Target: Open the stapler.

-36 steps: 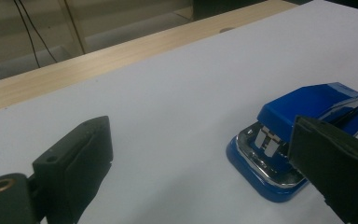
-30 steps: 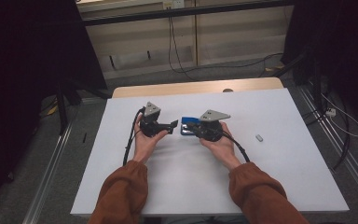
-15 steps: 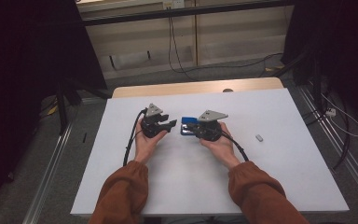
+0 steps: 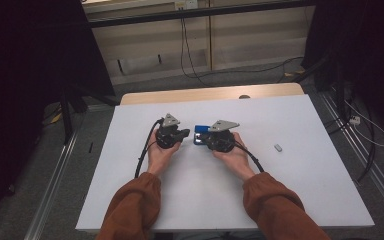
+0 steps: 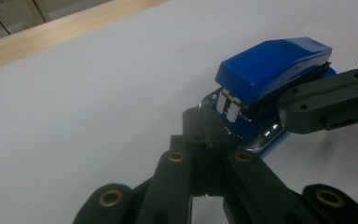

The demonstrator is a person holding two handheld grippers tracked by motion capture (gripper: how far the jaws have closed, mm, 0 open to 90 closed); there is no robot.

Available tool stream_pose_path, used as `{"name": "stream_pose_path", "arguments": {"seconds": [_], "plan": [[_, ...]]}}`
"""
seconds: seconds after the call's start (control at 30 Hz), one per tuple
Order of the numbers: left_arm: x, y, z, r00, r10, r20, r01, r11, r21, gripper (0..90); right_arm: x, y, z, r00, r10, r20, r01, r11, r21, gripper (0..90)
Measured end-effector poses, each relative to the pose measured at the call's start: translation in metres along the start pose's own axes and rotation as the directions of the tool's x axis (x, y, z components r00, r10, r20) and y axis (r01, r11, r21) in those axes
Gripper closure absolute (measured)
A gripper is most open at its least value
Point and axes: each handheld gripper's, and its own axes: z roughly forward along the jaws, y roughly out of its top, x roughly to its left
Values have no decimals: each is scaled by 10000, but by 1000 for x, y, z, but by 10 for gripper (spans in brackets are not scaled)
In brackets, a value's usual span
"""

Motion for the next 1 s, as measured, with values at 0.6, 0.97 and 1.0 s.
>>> {"name": "stream_pose_path", "arguments": {"seconds": [0.6,0.97,1.0], "plan": [[-8,2,10,9997,102,238,-109,9995,284,900,1,2,7,9994,-50,336,27,9977,673,900],[-9,4,11,9995,131,274,-135,9998,135,900,-2,2,8,9994,214,283,-234,9970,738,900],[-9,5,11,9995,157,274,-160,9998,123,900,-2,2,8,9993,259,278,-279,9970,724,900]]}}
